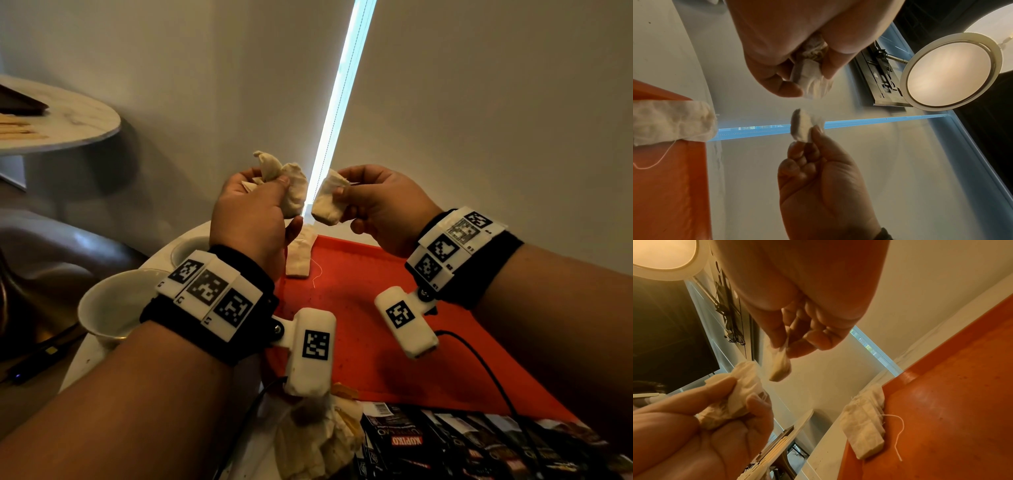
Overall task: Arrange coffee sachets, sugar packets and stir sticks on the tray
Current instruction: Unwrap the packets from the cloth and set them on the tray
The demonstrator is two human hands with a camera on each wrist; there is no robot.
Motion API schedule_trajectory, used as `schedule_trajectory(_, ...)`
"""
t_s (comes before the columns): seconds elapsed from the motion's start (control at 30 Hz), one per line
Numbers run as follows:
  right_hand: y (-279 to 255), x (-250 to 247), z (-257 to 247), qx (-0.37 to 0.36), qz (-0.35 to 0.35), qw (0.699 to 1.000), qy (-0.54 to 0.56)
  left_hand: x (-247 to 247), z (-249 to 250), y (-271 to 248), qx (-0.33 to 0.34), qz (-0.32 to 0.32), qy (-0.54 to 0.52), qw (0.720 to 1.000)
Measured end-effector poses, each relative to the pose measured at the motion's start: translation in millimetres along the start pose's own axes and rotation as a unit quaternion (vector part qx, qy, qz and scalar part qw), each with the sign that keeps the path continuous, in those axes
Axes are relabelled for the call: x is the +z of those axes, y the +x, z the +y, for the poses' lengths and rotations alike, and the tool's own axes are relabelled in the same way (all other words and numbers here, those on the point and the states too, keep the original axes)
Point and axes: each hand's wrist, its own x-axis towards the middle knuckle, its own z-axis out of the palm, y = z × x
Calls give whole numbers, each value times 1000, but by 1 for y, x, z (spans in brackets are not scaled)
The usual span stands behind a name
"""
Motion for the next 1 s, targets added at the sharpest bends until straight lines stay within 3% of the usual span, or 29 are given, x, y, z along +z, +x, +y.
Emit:
schedule_trajectory(0.27,18,0,21,76,8,989,-126,-1,4,2,32,12,-5,999)
schedule_trajectory(0.53,26,24,57,162,-96,940,-285,0,4,3,35,21,-12,999)
schedule_trajectory(1.0,35,30,64,179,-73,956,-221,2,6,-1,28,18,-8,999)
